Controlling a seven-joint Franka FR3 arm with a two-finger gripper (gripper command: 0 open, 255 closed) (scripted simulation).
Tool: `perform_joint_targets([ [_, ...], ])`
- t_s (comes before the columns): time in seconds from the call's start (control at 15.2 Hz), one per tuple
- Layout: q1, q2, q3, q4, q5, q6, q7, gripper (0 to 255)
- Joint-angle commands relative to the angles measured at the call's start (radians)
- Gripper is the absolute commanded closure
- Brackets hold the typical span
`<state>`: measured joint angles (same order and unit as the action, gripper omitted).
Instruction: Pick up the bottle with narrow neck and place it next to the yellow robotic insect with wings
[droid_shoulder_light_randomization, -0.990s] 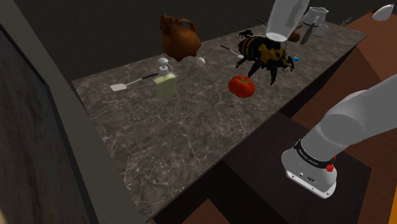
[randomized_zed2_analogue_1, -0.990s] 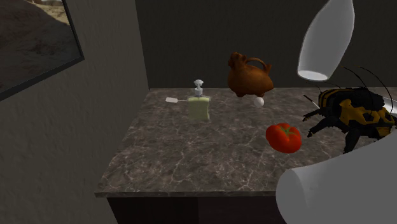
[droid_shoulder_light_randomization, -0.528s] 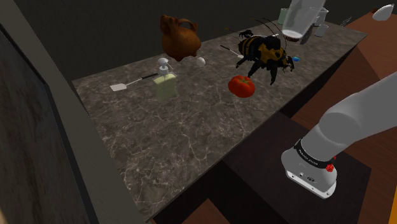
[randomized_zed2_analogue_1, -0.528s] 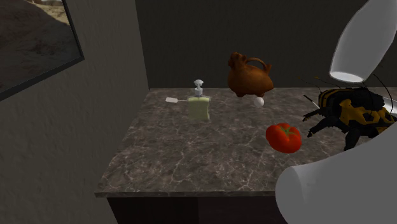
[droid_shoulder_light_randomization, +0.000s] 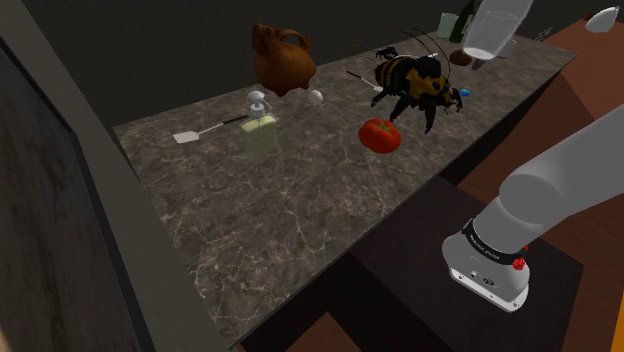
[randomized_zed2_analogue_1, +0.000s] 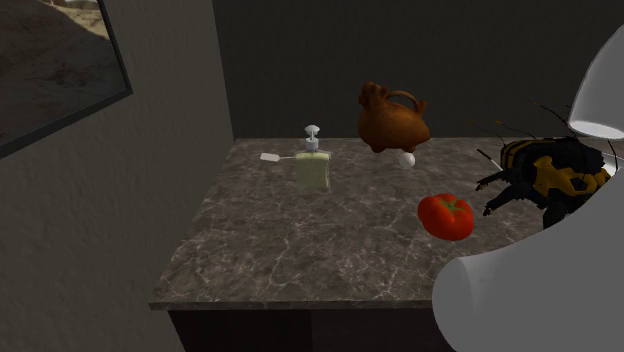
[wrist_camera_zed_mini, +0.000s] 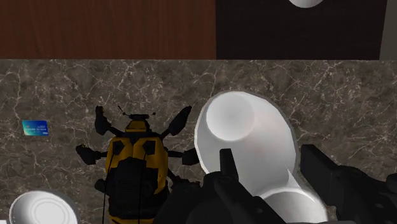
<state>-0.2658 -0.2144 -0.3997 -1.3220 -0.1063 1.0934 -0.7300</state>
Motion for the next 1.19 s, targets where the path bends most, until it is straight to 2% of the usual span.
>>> perform_joint_targets([
  [0.0,-0.002,-0.019,-0.001,-0.046,-0.007,0.029,-0.003,255],
  [1.12,-0.011,-0.178,0.025,-0.447,-0.048,0.278,0.050,255],
])
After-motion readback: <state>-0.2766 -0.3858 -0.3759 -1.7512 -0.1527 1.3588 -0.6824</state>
